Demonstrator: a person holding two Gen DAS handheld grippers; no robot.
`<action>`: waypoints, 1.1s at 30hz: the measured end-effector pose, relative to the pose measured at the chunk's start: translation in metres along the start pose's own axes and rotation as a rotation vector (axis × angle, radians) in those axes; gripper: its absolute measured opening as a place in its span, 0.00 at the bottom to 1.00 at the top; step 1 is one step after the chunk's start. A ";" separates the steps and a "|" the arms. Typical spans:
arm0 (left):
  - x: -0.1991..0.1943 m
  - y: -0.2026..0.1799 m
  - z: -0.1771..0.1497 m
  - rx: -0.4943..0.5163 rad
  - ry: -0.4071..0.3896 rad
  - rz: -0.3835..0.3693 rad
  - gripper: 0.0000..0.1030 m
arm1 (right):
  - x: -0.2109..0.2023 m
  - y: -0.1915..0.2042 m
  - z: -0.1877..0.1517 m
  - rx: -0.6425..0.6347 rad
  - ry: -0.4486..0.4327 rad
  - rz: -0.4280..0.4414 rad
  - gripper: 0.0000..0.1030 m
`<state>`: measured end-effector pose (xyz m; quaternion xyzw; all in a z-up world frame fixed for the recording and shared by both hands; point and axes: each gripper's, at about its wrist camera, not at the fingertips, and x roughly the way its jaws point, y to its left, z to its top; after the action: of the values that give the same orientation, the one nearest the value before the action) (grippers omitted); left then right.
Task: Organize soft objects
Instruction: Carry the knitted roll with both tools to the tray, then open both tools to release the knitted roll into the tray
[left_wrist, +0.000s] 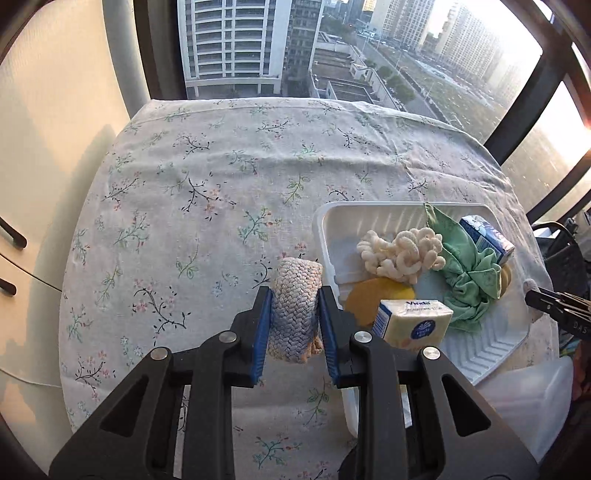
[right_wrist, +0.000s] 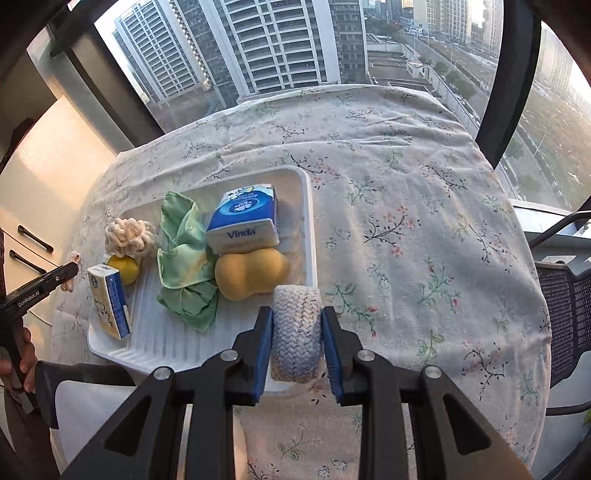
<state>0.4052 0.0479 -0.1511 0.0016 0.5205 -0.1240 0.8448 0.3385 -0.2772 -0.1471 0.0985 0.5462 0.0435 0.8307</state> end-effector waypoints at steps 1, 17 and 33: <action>0.004 -0.005 0.004 0.006 0.004 -0.001 0.23 | 0.003 0.003 0.002 0.005 0.009 0.012 0.28; 0.058 -0.048 0.028 0.071 0.057 -0.026 0.23 | 0.050 0.013 0.005 -0.015 0.127 0.020 0.28; 0.036 -0.049 0.029 0.071 0.039 -0.076 0.27 | 0.043 0.021 0.005 -0.037 0.119 0.011 0.43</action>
<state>0.4358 -0.0108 -0.1636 0.0143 0.5320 -0.1742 0.8285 0.3613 -0.2497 -0.1788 0.0834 0.5932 0.0640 0.7982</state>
